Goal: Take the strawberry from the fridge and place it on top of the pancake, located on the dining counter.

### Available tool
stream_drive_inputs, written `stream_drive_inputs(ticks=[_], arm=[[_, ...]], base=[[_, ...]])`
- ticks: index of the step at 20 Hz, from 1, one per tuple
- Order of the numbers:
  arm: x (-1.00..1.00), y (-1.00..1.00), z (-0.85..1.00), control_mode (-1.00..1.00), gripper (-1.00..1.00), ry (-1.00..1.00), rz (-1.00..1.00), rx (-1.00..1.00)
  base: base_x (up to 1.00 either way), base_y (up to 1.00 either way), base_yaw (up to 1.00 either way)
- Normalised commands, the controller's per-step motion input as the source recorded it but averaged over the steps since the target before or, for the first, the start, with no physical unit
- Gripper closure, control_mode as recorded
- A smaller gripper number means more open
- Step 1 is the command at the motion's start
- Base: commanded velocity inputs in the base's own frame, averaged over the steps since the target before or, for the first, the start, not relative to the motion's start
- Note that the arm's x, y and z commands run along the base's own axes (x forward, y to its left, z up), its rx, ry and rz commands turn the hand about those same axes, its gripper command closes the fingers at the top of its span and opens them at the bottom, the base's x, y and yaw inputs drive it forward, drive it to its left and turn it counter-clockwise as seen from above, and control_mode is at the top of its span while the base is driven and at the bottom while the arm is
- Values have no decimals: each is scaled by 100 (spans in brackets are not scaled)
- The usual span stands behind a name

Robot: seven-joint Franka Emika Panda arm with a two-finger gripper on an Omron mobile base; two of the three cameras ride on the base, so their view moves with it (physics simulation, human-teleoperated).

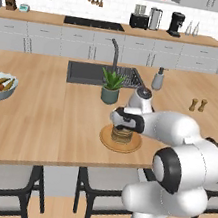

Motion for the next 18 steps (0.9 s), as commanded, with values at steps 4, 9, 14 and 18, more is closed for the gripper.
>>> stream_drive_inputs(ticks=[4,9,14,18], arm=[[7,0,8,-100,100,0,0,0],[11,0,-9,-100,100,0,0,0],[15,0,-19,-100,100,0,0,0],[10,0,-13,-100,100,0,0,0]], base=[[0,0,0],[0,0,0],[0,0,0],[0,0,0]])
